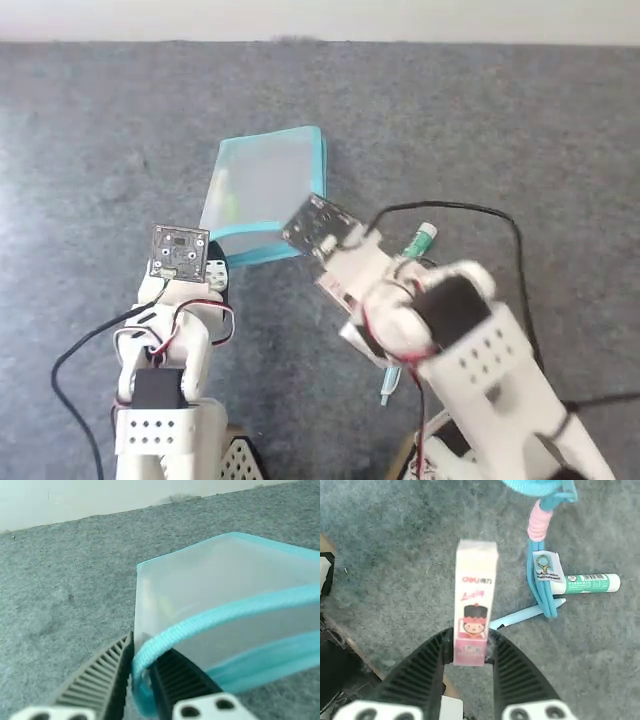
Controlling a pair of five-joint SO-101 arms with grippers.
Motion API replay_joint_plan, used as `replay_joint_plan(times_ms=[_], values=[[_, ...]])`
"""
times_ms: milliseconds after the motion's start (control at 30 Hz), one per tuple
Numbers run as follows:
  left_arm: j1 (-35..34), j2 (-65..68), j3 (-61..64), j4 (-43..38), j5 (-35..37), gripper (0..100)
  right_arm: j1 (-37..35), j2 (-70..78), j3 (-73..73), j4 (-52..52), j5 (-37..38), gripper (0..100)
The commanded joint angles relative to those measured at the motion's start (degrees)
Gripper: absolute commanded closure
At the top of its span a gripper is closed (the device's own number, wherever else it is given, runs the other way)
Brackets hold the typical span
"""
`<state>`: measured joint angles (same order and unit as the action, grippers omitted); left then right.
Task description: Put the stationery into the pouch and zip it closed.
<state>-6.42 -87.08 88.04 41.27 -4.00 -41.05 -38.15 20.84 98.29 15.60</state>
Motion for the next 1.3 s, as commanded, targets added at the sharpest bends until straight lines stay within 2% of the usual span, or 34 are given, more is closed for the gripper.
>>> replay_joint_plan(times_ms=[0, 300, 533, 667, 933, 1200, 1267], values=[[0.35, 0.44, -0.66, -2.11, 0.70, 99, -1.10, 7.43, -8.79, -0.22, -1.05, 99.1], [6.42, 0.26, 1.10, -2.20, 0.62, 99, -1.10, 27.65, -26.20, 4.18, -2.02, 99.1], [7.82, 0.26, 1.36, -2.20, 0.62, 99, -1.10, 38.46, -28.84, 4.35, -3.69, 99.1], [8.35, 0.26, 1.36, -2.20, 0.26, 99, -1.10, 40.04, -29.01, 4.35, -3.78, 99.1], [16.09, 0.26, 3.30, -1.93, -2.99, 99, -0.84, 40.13, -34.90, 4.26, -6.33, 99.1], [15.91, 0.26, 3.21, -1.93, -2.99, 99, -0.75, 40.22, -37.71, 3.65, -7.03, 98.4], [15.91, 0.26, 3.21, -1.93, -2.99, 99, -0.75, 40.22, -37.54, 3.65, -7.03, 93.9]])
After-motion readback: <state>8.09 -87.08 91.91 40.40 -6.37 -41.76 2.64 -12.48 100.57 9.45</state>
